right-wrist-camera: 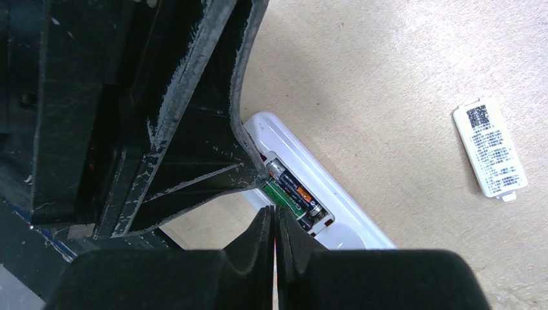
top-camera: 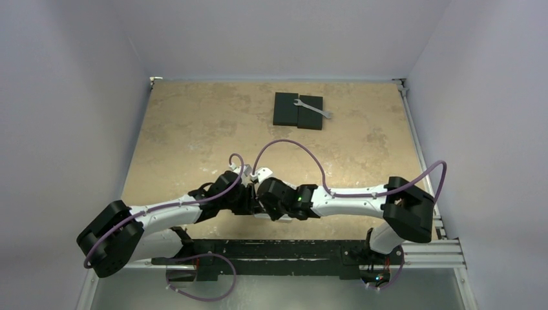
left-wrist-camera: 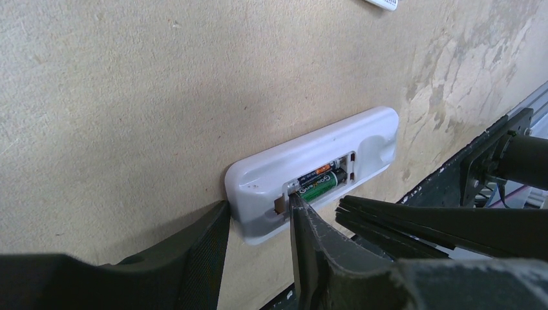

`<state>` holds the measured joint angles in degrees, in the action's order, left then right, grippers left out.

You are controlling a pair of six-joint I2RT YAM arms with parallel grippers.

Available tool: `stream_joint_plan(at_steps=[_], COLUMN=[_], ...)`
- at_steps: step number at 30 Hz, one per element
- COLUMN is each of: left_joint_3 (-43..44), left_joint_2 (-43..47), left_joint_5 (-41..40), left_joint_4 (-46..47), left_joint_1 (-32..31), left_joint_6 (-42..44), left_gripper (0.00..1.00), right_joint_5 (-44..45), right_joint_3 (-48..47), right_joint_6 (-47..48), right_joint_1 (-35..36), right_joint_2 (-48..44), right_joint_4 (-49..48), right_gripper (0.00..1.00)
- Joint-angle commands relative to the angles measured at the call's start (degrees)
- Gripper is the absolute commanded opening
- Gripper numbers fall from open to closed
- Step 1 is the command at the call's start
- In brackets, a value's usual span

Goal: Load the batteries into the remote control

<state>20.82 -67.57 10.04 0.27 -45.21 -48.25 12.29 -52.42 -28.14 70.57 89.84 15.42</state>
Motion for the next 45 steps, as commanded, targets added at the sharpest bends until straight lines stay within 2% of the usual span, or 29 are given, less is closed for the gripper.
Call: stream_joint_plan(at_steps=[1,15,25,33,45], left_joint_3=[-0.2,0.0,1.0,1.3,2.7], left_joint_2=[1.3,2.0,1.6,1.7,1.3], left_joint_5=[-0.4,-0.9,-1.1,-1.2,-1.5], left_joint_4=[-0.2,-2.4,-3.2,-3.7,-5.5], left_joint_1=[-0.5,-0.6,-0.6,-0.6,-0.6], left_joint_6=[0.9,1.0,1.3,1.2,1.7], left_gripper=[0.38,0.38,0.38,0.38,0.38], right_joint_5=[0.8,-0.6,0.5,3.5,0.4], right_joint_3=[0.6,1.3,-1.7,-3.6,-1.7], right_joint_6=[-1.1,-0.4,0.9,1.9,2.8], right_joint_1=[0.1,0.1,0.1,-0.1,-1.2], right_joint_2=[-2.0,6.0,2.4,0.7,5.9], right_joint_4=[-0.9,-2.3,-1.0,-0.5,-2.6], right_gripper=[0.09,0.06,0.07,0.12,0.13])
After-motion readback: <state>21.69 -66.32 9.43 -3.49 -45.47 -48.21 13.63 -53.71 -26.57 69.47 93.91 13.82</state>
